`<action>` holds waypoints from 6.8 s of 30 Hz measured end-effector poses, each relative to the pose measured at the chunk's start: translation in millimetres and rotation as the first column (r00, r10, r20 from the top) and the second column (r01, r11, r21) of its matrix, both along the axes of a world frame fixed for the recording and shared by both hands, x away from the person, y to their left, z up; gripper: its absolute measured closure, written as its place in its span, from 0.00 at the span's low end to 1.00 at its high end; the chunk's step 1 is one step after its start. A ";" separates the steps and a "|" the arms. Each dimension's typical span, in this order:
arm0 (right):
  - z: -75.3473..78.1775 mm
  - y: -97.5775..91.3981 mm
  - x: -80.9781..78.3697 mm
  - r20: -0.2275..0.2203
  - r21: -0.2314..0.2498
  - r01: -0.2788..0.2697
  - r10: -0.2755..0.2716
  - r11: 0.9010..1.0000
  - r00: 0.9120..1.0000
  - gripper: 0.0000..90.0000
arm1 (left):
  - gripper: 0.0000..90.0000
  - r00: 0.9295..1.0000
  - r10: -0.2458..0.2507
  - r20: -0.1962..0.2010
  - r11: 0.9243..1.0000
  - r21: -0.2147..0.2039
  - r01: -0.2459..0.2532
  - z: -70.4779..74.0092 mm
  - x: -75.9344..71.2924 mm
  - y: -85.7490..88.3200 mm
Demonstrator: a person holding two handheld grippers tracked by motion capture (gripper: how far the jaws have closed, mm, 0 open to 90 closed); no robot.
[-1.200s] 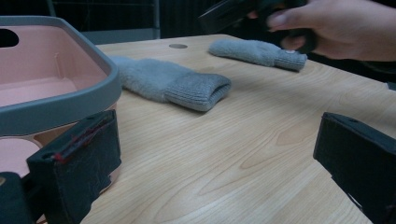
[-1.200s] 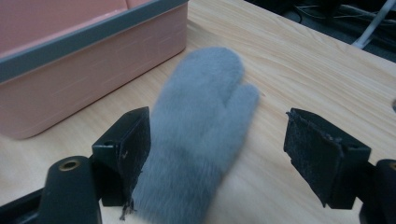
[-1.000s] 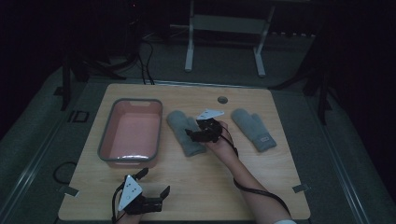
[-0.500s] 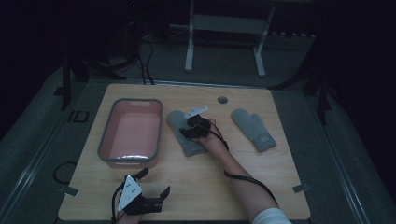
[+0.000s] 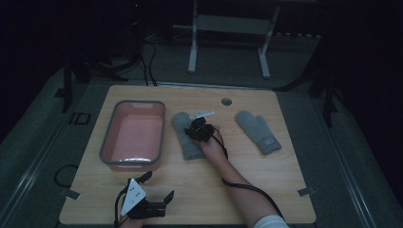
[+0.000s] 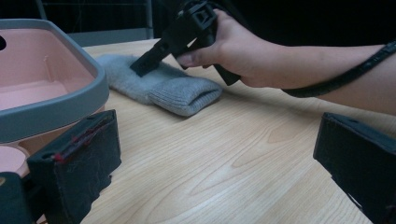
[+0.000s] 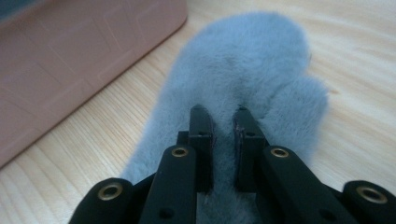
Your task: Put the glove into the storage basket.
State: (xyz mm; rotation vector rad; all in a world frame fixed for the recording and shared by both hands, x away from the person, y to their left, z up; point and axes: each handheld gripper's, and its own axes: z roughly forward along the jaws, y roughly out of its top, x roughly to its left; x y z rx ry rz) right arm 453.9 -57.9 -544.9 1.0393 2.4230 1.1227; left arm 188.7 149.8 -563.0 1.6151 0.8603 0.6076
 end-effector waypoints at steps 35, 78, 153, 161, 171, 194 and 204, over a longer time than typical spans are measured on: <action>-5.9 -62.7 -74.4 -0.084 0.017 0.169 -0.167 0.985 0.982 0.69 | 0.01 1.000 -0.015 0.000 1.000 -0.001 0.015 0.9 0.2 -6.3; 25.6 -260.1 12.1 0.051 -0.102 0.186 -0.182 0.977 0.982 0.50 | 0.01 0.999 -0.043 -0.001 0.999 0.005 0.043 0.4 -0.4 -12.2; 28.6 -266.5 -127.5 0.034 0.024 0.453 -0.453 0.891 0.891 0.53 | 0.01 0.999 -0.045 -0.002 0.999 -0.016 0.045 1.7 0.2 -15.4; 31.0 -286.7 -118.3 0.051 -0.056 0.359 -0.357 0.931 0.933 0.55 | 0.01 0.999 -0.041 -0.005 0.999 -0.010 0.041 0.9 4.7 -12.8; 5.8 -290.3 -115.9 -0.033 -0.038 0.328 -0.329 0.944 0.944 0.64 | 0.01 0.999 -0.034 -0.007 0.999 -0.004 0.034 0.1 6.5 -12.2; 33.8 -243.8 -126.9 0.000 0.053 0.494 -0.495 0.868 0.869 0.95 | 0.01 0.999 -0.035 -0.001 0.999 -0.001 0.035 0.7 5.3 -12.1; 60.6 -205.8 -122.4 0.012 0.123 0.449 -0.454 0.885 0.891 0.94 | 0.01 0.999 -0.038 0.002 0.999 0.005 0.038 0.9 4.7 -12.9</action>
